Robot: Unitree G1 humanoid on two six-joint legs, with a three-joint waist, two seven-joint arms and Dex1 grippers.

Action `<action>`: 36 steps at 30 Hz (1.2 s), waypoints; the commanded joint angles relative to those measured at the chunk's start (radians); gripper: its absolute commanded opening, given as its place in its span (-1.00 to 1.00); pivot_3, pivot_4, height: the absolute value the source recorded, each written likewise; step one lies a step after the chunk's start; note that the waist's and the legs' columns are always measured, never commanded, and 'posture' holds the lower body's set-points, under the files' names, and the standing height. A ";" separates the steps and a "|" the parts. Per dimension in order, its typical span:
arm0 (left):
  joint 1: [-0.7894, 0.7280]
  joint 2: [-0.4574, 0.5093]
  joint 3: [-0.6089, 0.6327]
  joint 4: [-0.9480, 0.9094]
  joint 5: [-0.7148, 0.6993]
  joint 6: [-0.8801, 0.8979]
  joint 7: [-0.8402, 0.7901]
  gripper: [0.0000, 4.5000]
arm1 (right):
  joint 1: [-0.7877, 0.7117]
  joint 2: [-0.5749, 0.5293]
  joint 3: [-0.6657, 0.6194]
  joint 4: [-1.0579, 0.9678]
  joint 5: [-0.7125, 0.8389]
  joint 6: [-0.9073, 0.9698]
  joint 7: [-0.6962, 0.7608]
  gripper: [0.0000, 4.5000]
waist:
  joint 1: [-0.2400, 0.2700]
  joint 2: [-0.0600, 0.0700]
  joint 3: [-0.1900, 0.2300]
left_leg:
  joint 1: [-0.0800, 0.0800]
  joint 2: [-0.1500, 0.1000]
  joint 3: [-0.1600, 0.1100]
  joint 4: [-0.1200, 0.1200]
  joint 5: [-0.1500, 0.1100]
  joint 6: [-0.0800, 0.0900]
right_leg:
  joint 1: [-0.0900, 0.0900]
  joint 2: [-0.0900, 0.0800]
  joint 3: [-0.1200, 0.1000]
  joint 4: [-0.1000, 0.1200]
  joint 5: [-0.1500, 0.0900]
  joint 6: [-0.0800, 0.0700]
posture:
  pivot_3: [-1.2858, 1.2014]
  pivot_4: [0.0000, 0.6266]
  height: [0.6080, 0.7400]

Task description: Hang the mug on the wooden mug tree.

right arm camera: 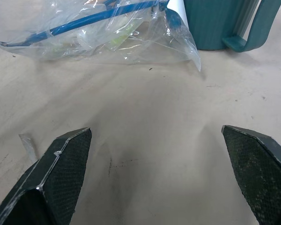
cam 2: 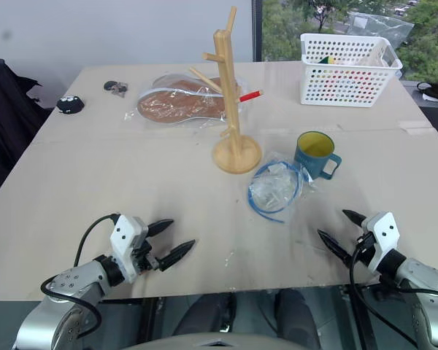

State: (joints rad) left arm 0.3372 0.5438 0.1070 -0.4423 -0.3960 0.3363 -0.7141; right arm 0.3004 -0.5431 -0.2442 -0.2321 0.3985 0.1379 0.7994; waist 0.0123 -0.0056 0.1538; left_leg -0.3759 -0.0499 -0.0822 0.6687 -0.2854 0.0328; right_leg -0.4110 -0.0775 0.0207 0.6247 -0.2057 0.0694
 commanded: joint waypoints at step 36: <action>-0.121 -0.019 0.015 -0.028 -0.008 -0.074 -0.020 1.00 | -0.139 0.062 -0.059 -0.173 0.541 0.512 -0.238 0.99 | -0.003 -0.001 0.001 | -0.001 0.000 0.000 0.000 0.000 0.000 | 0.000 0.000 0.000 0.000 0.000 0.000 | 0.03 -0.52 1.00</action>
State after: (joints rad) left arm 0.2260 0.5168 0.1089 -0.4232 -0.3743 0.2982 -0.7080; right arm 0.1949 -0.4941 -0.2786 -0.3797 0.8775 0.6208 0.6106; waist 0.0093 -0.0068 0.1545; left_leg -0.3769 -0.0497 -0.0825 0.6687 -0.2854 0.0329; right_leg -0.4120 -0.0772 0.0208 0.6244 -0.2056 0.0693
